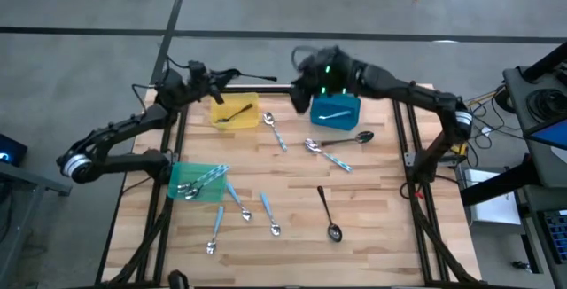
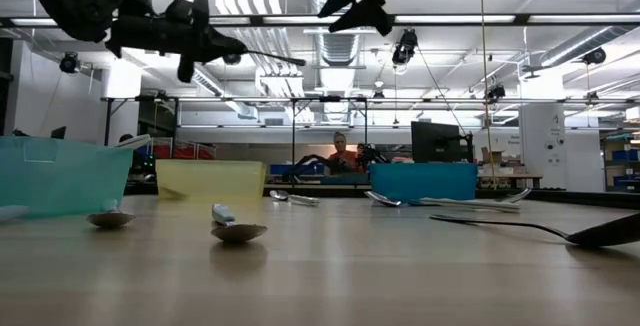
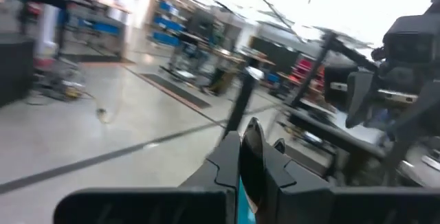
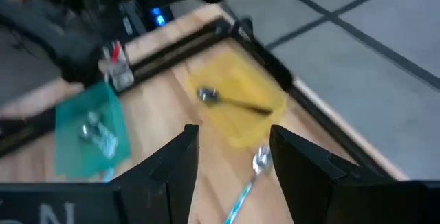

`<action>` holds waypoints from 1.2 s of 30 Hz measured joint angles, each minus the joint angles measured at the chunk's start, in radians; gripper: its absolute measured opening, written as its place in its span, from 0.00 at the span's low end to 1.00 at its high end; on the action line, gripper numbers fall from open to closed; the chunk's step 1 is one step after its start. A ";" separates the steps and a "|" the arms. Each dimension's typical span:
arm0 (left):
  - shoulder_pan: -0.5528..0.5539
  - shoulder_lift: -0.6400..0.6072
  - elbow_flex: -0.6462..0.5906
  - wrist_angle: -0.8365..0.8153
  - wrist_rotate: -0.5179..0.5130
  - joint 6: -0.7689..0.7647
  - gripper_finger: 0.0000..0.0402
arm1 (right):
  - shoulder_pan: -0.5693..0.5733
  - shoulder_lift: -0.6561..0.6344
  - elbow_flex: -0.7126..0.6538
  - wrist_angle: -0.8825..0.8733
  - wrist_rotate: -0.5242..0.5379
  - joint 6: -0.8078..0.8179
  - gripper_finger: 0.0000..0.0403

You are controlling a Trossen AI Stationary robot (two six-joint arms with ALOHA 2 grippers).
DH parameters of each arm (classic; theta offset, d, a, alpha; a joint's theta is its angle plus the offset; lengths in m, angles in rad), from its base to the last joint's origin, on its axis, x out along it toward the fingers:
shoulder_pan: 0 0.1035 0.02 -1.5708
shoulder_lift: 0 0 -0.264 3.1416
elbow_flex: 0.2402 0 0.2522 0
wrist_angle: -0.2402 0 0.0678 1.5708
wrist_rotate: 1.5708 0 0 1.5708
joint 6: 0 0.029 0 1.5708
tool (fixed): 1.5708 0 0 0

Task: Sort silverware by color (type)
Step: Put the black spoon into the yellow bin

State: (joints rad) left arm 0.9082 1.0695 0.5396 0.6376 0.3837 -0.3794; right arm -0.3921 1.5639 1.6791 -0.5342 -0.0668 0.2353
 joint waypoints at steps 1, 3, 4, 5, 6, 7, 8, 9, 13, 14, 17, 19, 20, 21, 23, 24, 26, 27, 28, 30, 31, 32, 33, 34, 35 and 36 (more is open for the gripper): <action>0.019 -0.006 0.000 -0.010 0.001 0.000 0.00 | -0.033 0.000 0.000 0.021 -0.036 0.004 0.42; 0.045 -0.009 0.000 -0.013 0.010 -0.002 0.00 | -0.098 0.015 0.000 0.071 -0.112 0.035 0.42; 0.052 -0.009 0.000 -0.012 0.016 -0.007 0.00 | -0.128 0.028 0.000 0.106 -0.162 0.046 0.42; 0.058 -0.009 0.000 -0.011 0.019 -0.008 0.00 | -0.155 0.045 0.000 0.139 -0.217 0.065 0.42; 0.062 -0.009 0.000 -0.010 0.019 -0.008 0.00 | -0.179 0.066 0.000 0.173 -0.270 0.084 0.42; 0.064 -0.008 0.001 -0.009 0.019 -0.012 0.00 | -0.198 0.088 0.000 0.210 -0.324 0.100 0.42; 0.068 -0.008 0.001 -0.006 0.020 -0.017 0.00 | -0.214 0.111 0.000 0.244 -0.368 0.113 0.42; 0.070 -0.008 0.001 0.002 0.020 -0.024 0.00 | -0.226 0.133 0.000 0.272 -0.399 0.120 0.42; 0.082 -0.010 0.002 0.018 0.022 -0.057 0.00 | -0.256 0.206 -0.001 0.381 -0.523 0.106 0.42; 0.087 -0.010 0.002 0.017 0.021 -0.066 0.00 | -0.259 0.223 -0.001 0.412 -0.550 0.105 0.42; 0.099 -0.010 0.002 0.018 0.021 -0.100 0.00 | -0.257 0.261 -0.001 0.482 -0.567 0.090 0.42; 0.109 -0.010 0.002 0.018 0.021 -0.120 0.00 | -0.255 0.281 -0.001 0.522 -0.567 0.079 0.42; 0.114 -0.010 0.002 0.018 0.021 -0.129 0.00 | -0.256 0.289 -0.001 0.538 -0.567 0.076 0.42; 0.118 -0.010 0.002 0.018 0.021 -0.140 0.00 | -0.256 0.297 -0.001 0.551 -0.566 0.069 0.42; 0.123 -0.010 0.002 0.018 0.019 -0.165 0.00 | -0.258 0.308 -0.001 0.574 -0.560 0.058 0.42; 0.124 -0.010 0.002 0.018 0.018 -0.176 0.00 | -0.258 0.313 -0.001 0.586 -0.558 0.050 0.42; 0.124 -0.010 0.002 0.017 0.019 -0.195 0.00 | -0.257 0.318 -0.001 0.627 -0.559 0.047 0.42; 0.124 -0.010 0.002 0.015 0.019 -0.207 0.00 | -0.257 0.320 -0.001 0.641 -0.557 0.048 0.42; 0.124 -0.008 0.002 0.015 0.019 -0.219 0.00 | -0.256 0.326 0.000 0.658 -0.552 0.048 0.42; 0.124 -0.004 0.002 0.015 0.019 -0.241 0.00 | -0.256 0.339 0.001 0.689 -0.540 0.053 0.42; 0.124 -0.002 0.002 0.014 0.017 -0.245 0.00 | -0.256 0.348 0.001 0.701 -0.539 0.059 0.42; 0.124 0.001 0.002 0.014 0.012 -0.247 0.00 | -0.255 0.357 0.001 0.714 -0.540 0.060 0.42; 0.124 0.005 0.002 0.014 0.000 -0.248 0.00 | -0.255 0.366 0.001 0.720 -0.540 0.062 0.42; 0.124 0.009 0.002 0.014 -0.007 -0.248 0.00 | -0.255 0.373 0.001 0.734 -0.540 0.063 0.42; 0.124 0.013 0.002 0.014 -0.010 -0.248 0.00 | -0.254 0.380 0.001 0.749 -0.540 0.067 0.42; 0.124 0.018 0.002 0.013 -0.011 -0.248 0.00 | -0.254 0.386 0.001 0.764 -0.541 0.069 0.42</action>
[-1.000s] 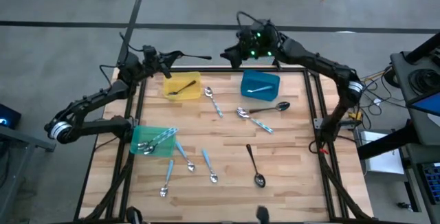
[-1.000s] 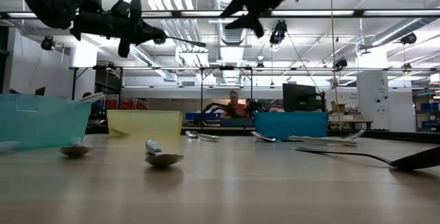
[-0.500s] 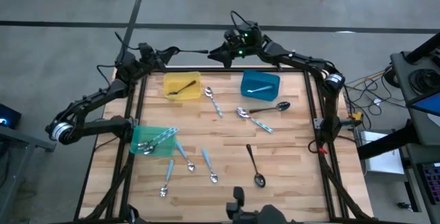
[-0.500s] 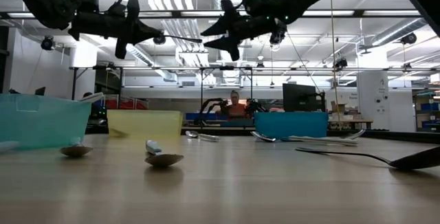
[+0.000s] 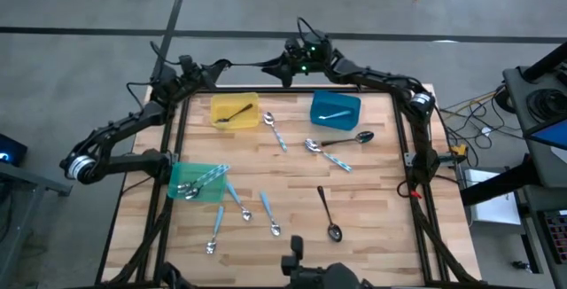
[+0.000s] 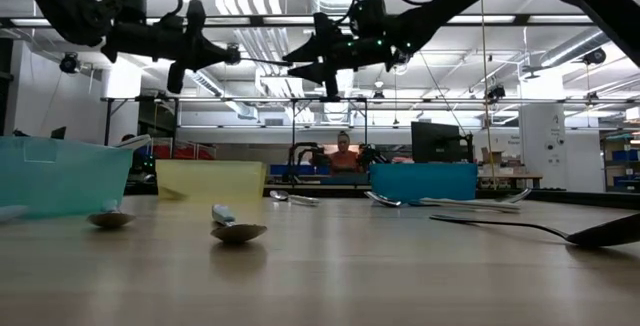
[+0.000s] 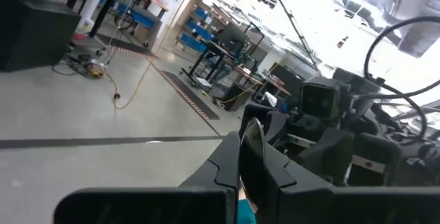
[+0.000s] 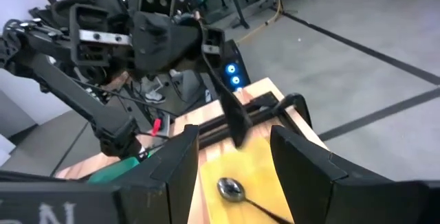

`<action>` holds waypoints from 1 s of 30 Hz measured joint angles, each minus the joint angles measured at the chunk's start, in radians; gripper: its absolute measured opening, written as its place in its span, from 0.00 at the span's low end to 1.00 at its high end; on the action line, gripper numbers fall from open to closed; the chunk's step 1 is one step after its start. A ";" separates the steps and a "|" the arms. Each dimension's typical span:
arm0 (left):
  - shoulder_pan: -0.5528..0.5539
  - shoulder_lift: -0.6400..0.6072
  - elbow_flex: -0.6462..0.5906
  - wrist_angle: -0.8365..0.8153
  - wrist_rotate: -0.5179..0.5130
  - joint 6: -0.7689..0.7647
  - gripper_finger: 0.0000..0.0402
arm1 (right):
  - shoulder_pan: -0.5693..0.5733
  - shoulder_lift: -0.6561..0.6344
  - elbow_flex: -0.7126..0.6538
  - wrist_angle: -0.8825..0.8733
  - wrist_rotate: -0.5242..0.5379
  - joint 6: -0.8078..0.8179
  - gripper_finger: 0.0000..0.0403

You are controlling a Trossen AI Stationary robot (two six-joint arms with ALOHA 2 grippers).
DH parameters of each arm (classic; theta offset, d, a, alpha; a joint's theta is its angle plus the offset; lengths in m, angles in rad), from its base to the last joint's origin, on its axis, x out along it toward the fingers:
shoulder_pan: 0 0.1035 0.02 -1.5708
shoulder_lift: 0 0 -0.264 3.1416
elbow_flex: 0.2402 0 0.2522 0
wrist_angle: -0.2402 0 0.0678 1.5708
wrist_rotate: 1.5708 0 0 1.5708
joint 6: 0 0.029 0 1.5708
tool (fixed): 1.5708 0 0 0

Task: Sort silverware by color (type)
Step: Put the black spoon into the yellow bin

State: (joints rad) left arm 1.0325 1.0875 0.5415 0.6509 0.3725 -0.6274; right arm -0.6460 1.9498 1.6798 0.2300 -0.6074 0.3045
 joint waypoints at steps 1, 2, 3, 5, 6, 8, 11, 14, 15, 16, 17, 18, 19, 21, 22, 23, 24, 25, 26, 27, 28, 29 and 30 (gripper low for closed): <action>0.000 0.006 0.000 0.000 0.000 -0.003 0.00 | 0.000 0.006 0.000 0.019 -0.001 0.007 0.42; 0.000 0.012 0.000 0.000 0.000 -0.003 0.00 | 0.000 0.012 0.000 0.040 -0.003 0.010 0.42; 0.000 0.018 0.000 0.000 -0.002 -0.003 0.00 | 0.000 0.015 0.000 0.055 -0.003 0.019 0.42; 0.000 0.026 0.000 0.000 -0.018 -0.004 0.00 | 0.000 0.021 0.000 0.083 -0.002 0.023 0.42; 0.000 0.029 0.000 0.002 -0.021 -0.004 0.00 | 0.000 0.022 0.000 0.094 -0.002 0.023 0.42; 0.000 0.036 0.000 0.013 -0.023 -0.010 0.00 | 0.000 0.023 0.000 0.102 0.004 0.024 0.42; 0.000 0.044 0.000 0.034 -0.026 -0.015 0.00 | 0.000 0.023 0.000 0.101 0.037 0.023 0.42; 0.000 0.055 0.000 0.060 -0.027 -0.026 0.00 | 0.000 0.023 0.000 0.099 0.040 0.018 0.42; -0.002 0.061 0.000 0.068 -0.027 -0.028 0.00 | 0.000 0.023 0.000 0.100 0.040 0.018 0.42; -0.004 0.067 -0.001 0.077 -0.027 -0.029 0.00 | 0.000 0.023 0.000 0.101 0.040 0.019 0.42; -0.007 0.073 -0.001 0.087 -0.027 -0.032 0.00 | 0.000 0.023 0.000 0.101 0.040 0.019 0.42; -0.010 0.080 -0.001 0.099 -0.027 -0.035 0.00 | 0.000 0.023 0.000 0.101 0.040 0.019 0.41; -0.013 0.088 -0.001 0.113 -0.026 -0.038 0.00 | 0.000 0.023 0.000 0.100 0.040 0.018 0.41; -0.026 0.105 -0.001 0.133 -0.026 -0.046 0.00 | 0.000 0.023 0.000 0.100 0.040 0.018 0.40; -0.029 0.112 -0.001 0.140 -0.025 -0.048 0.00 | 0.000 0.023 0.000 0.100 0.040 0.018 0.39; -0.031 0.118 -0.001 0.146 -0.023 -0.050 0.00 | 0.000 0.023 0.000 0.100 0.040 0.018 0.38; -0.032 0.123 -0.001 0.156 -0.022 -0.055 0.00 | 0.000 0.023 0.000 0.100 0.040 0.016 0.38; -0.032 0.126 -0.001 0.161 -0.022 -0.057 0.00 | 0.000 0.023 0.000 0.100 0.040 0.012 0.37; -0.031 0.129 -0.001 0.166 -0.023 -0.059 0.00 | 0.000 0.023 0.000 0.100 0.037 0.011 0.37; -0.031 0.132 -0.001 0.172 -0.023 -0.062 0.00 | 0.000 0.023 0.000 0.100 0.034 0.012 0.36; -0.031 0.134 -0.001 0.177 -0.023 -0.063 0.00 | 0.000 0.023 0.000 0.098 0.032 0.012 0.36; -0.031 0.135 -0.001 0.182 -0.023 -0.063 0.00 | 0.000 0.023 0.000 0.098 0.032 0.011 0.36; -0.031 0.135 -0.001 0.185 -0.023 -0.063 0.00 | 0.000 0.023 0.000 0.097 0.032 0.011 0.35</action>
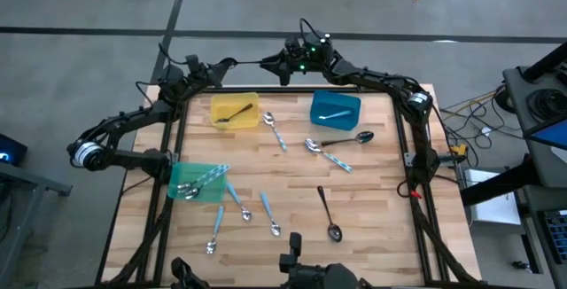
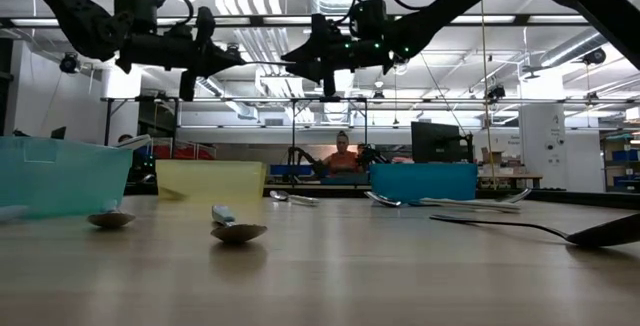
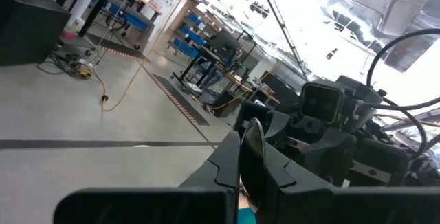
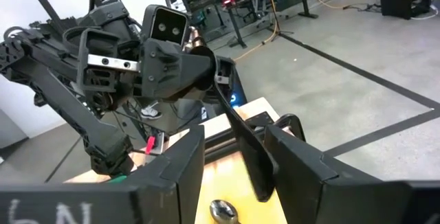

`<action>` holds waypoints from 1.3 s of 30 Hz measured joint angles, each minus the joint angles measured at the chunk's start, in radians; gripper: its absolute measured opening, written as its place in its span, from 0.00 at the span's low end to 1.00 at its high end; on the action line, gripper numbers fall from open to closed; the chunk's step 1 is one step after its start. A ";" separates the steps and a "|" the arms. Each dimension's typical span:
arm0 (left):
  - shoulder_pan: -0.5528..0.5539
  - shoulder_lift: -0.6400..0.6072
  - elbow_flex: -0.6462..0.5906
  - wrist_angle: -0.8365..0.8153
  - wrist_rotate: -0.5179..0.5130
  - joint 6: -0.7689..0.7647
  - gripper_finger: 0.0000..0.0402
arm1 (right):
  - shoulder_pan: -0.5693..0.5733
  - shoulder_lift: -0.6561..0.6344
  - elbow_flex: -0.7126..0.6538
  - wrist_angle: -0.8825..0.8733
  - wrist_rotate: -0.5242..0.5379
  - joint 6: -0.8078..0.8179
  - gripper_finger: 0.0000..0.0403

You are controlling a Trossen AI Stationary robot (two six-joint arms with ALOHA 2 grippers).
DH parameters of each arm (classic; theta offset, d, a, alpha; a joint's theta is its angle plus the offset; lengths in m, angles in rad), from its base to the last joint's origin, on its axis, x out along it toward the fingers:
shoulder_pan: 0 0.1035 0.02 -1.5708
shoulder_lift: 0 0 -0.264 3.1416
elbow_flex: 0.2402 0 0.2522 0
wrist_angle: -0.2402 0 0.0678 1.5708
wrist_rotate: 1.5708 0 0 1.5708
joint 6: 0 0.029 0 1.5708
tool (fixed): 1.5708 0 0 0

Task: Sort silverware by color (type)
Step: Put the black spoon into the yellow bin

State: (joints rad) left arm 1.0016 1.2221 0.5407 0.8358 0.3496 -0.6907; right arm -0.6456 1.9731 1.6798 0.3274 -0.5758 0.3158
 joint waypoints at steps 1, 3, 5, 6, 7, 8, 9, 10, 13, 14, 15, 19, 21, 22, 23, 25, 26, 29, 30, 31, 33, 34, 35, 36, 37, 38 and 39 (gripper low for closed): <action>0.000 0.000 0.000 0.002 0.000 0.000 0.00 | 0.000 0.000 0.000 0.000 0.000 -0.001 0.35; 0.000 0.000 0.000 0.000 0.000 0.000 0.00 | 0.000 0.000 0.000 0.000 0.000 -0.002 0.35; 0.000 0.000 0.000 0.001 0.000 0.000 0.00 | 0.000 0.000 0.000 0.003 0.000 -0.003 0.35; 0.000 0.000 0.000 0.000 0.000 0.000 0.00 | 0.000 0.000 0.000 0.005 0.000 -0.004 0.34; 0.000 0.000 0.000 0.000 0.000 0.000 0.00 | 0.000 0.000 0.000 0.007 0.000 -0.005 0.34; 0.000 0.000 0.000 0.000 0.000 0.000 0.00 | 0.000 0.000 0.000 0.010 0.000 -0.006 0.34; 0.000 0.000 0.000 0.000 0.000 0.000 0.00 | 0.000 0.000 0.000 0.014 0.000 -0.006 0.34; 0.000 0.000 0.000 0.000 0.000 0.000 0.00 | 0.000 0.000 0.000 0.018 0.000 -0.006 0.34; 0.000 0.000 0.000 0.000 0.000 0.000 0.00 | 0.000 0.000 0.000 0.025 0.000 -0.010 0.33; 0.000 0.000 0.000 0.000 0.000 0.000 0.00 | 0.000 0.000 0.000 0.025 0.000 -0.012 0.31; 0.000 0.000 0.000 0.000 0.000 0.000 0.00 | 0.000 0.000 0.000 0.025 0.000 -0.013 0.30; 0.000 0.000 0.000 0.000 0.001 0.000 0.00 | 0.000 0.000 0.000 0.025 0.001 -0.017 0.21; 0.000 0.000 0.000 0.001 0.001 0.000 0.00 | 0.002 0.000 0.000 0.025 0.003 -0.021 0.17; 0.000 0.000 0.000 0.001 0.003 0.000 0.00 | 0.003 0.000 0.000 0.025 0.004 -0.022 0.14; 0.000 0.000 0.000 0.001 0.004 0.000 0.00 | 0.004 0.000 0.000 0.025 0.005 -0.025 0.12; 0.000 0.000 0.000 0.002 0.004 0.000 0.00 | 0.007 0.000 0.000 0.025 0.009 -0.025 0.07; 0.000 0.000 0.000 0.002 0.004 0.001 0.00 | 0.009 0.000 0.000 0.025 0.011 -0.025 0.05; 0.000 0.000 0.000 0.002 0.004 0.004 0.00 | 0.013 0.000 0.000 0.025 0.019 -0.024 0.03; 0.000 -0.001 0.000 0.002 0.003 0.008 0.00 | 0.013 0.000 0.000 0.024 0.019 -0.024 0.03; 0.000 0.000 0.000 0.002 0.003 0.009 0.00 | 0.013 0.000 0.000 0.024 0.019 -0.024 0.03; 0.000 0.000 0.000 0.002 0.003 0.011 0.00 | 0.013 0.000 0.000 0.024 0.021 -0.021 0.03; 0.000 0.000 0.000 0.002 0.003 0.011 0.00 | 0.013 0.000 0.000 0.023 0.021 -0.020 0.03; 0.000 -0.001 0.000 0.002 0.003 0.010 0.00 | 0.013 0.000 0.000 0.023 0.021 -0.019 0.03; 0.000 -0.001 0.000 0.002 0.002 0.010 0.00 | 0.013 0.000 0.000 0.023 0.021 -0.019 0.03; 0.000 -0.001 0.000 0.002 0.002 0.012 0.00 | 0.013 0.000 0.000 0.023 0.022 -0.019 0.03; 0.000 -0.001 0.000 0.002 0.001 0.018 0.01 | 0.013 0.000 0.000 0.023 0.022 -0.019 0.03; 0.000 -0.001 0.000 0.002 0.000 0.023 0.02 | 0.013 0.000 0.000 0.023 0.023 -0.019 0.02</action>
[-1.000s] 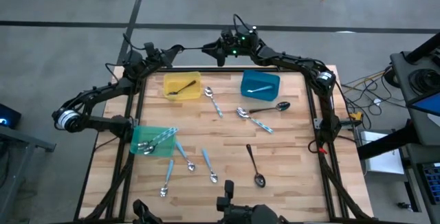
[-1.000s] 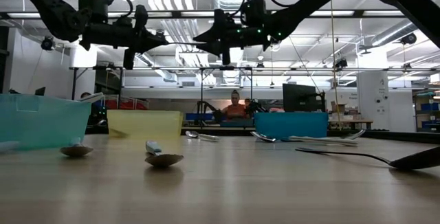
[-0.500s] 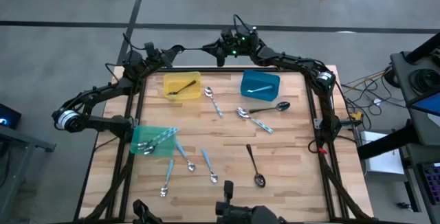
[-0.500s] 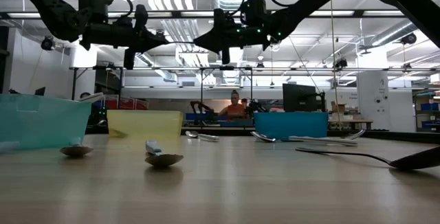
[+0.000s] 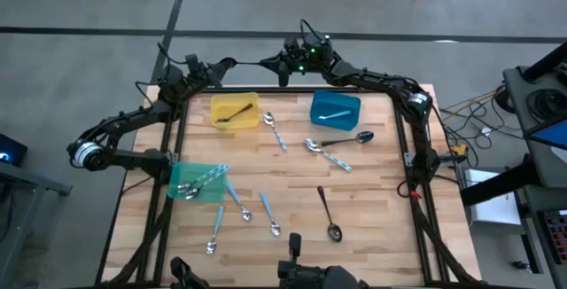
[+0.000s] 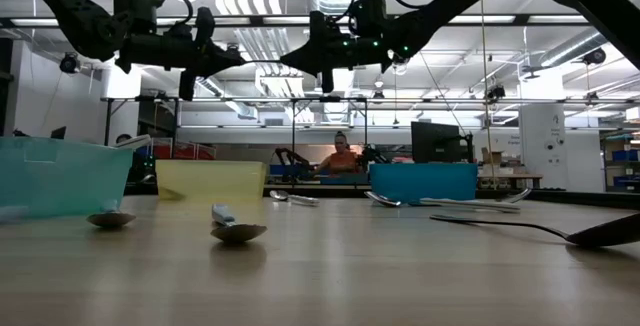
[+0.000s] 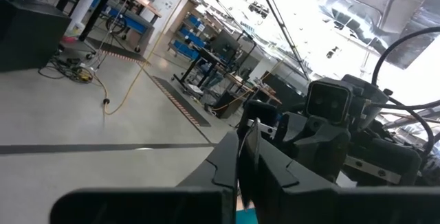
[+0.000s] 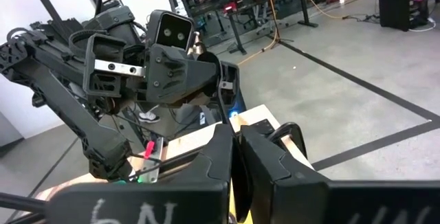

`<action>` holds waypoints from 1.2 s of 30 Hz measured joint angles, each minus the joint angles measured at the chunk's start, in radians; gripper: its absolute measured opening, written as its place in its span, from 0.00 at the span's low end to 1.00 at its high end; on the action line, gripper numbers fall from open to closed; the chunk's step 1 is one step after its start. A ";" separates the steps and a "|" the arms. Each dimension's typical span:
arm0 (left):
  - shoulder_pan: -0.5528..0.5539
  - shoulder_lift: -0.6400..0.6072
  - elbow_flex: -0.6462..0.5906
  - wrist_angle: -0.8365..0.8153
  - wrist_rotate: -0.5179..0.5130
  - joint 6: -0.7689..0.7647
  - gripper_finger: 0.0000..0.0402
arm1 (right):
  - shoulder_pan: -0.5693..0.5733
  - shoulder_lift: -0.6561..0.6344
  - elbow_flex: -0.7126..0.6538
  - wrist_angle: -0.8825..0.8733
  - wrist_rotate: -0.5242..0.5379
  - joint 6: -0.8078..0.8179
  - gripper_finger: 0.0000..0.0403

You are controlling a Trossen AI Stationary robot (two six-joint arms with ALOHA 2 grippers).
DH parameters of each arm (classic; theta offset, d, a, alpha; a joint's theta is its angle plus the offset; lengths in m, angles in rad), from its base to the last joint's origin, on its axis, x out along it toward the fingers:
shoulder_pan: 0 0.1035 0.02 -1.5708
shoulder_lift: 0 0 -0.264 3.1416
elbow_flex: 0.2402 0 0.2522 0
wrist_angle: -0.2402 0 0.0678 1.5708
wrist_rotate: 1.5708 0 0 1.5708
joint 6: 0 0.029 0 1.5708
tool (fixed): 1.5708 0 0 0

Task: Sort silverware by color (type)
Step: Put the black spoon into the yellow bin

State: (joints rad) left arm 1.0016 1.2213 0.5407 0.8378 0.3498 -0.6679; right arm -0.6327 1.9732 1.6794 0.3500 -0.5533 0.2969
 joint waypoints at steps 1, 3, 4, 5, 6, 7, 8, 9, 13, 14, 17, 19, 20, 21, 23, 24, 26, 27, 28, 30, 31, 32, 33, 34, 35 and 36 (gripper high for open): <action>0.000 0.000 0.000 0.000 -0.001 0.001 0.03 | 0.000 0.000 0.000 -0.001 0.000 0.000 0.02; 0.000 0.000 0.000 -0.001 -0.004 0.002 0.07 | 0.000 0.000 0.000 -0.002 0.003 -0.001 0.02; 0.000 0.000 0.000 -0.001 -0.004 0.005 0.09 | 0.000 0.000 0.000 -0.002 0.004 -0.001 0.02; 0.000 0.000 0.000 -0.001 -0.004 0.011 0.12 | 0.000 0.000 0.000 -0.002 0.004 0.000 0.02; 0.000 0.000 0.000 -0.001 -0.001 0.014 0.14 | 0.000 0.000 0.000 -0.002 0.003 0.002 0.02; 0.000 0.000 0.000 -0.002 0.004 0.017 0.17 | 0.000 0.000 0.000 -0.004 0.003 0.003 0.02; 0.000 0.000 0.000 -0.003 0.009 0.020 0.19 | 0.000 0.000 0.000 -0.008 0.003 0.004 0.02; 0.000 0.000 0.000 -0.006 0.014 0.023 0.21 | 0.000 0.000 0.000 -0.011 0.003 0.004 0.02; 0.007 -0.001 0.000 -0.031 0.034 0.036 0.29 | 0.000 0.000 0.000 -0.039 0.003 0.017 0.02; 0.011 -0.002 0.000 -0.042 0.035 0.043 0.31 | 0.000 0.000 0.000 -0.049 0.003 0.018 0.02; 0.025 -0.003 0.000 -0.064 0.035 0.063 0.35 | 0.000 0.000 0.000 -0.079 0.004 0.024 0.02; 0.035 -0.004 0.000 -0.078 0.035 0.081 0.37 | 0.000 0.000 0.000 -0.099 0.005 0.031 0.02; 0.041 -0.004 0.000 -0.082 0.036 0.085 0.38 | 0.000 0.000 0.000 -0.111 0.005 0.033 0.02; 0.048 -0.004 0.000 -0.087 0.036 0.088 0.39 | 0.000 0.000 0.000 -0.125 0.005 0.033 0.02; 0.061 -0.004 0.000 -0.096 0.040 0.106 0.41 | 0.000 0.000 0.000 -0.154 0.009 0.034 0.02; 0.068 -0.004 0.000 -0.099 0.046 0.117 0.41 | 0.000 0.000 0.000 -0.172 0.013 0.034 0.02; 0.081 -0.004 0.000 -0.098 0.056 0.131 0.42 | 0.006 0.000 0.000 -0.211 0.036 0.034 0.02; 0.085 -0.004 0.000 -0.098 0.056 0.136 0.42 | 0.011 0.000 0.000 -0.232 0.052 0.032 0.02; 0.088 -0.004 0.000 -0.098 0.057 0.140 0.42 | 0.016 0.000 0.000 -0.249 0.064 0.026 0.02; 0.090 -0.004 0.000 -0.093 0.059 0.155 0.42 | 0.024 0.000 -0.001 -0.272 0.065 0.023 0.02; 0.090 -0.005 0.000 -0.091 0.060 0.163 0.43 | 0.026 0.000 -0.002 -0.277 0.064 0.028 0.02; 0.090 -0.006 0.004 -0.091 0.061 0.169 0.43 | 0.027 0.000 -0.002 -0.277 0.064 0.037 0.02; 0.090 -0.007 0.011 -0.092 0.061 0.170 0.43 | 0.027 0.000 -0.002 -0.277 0.064 0.049 0.02; 0.090 -0.007 0.020 -0.090 0.062 0.170 0.43 | 0.027 0.000 -0.002 -0.278 0.065 0.054 0.02; 0.090 -0.008 0.030 -0.089 0.065 0.170 0.43 | 0.027 0.000 -0.002 -0.279 0.066 0.061 0.02; 0.090 -0.008 0.042 -0.089 0.073 0.174 0.43 | 0.028 0.000 -0.002 -0.282 0.067 0.070 0.02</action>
State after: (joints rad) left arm 1.0915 1.2133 0.5827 0.7492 0.4226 -0.4943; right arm -0.6048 1.9732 1.6779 0.0682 -0.4859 0.3666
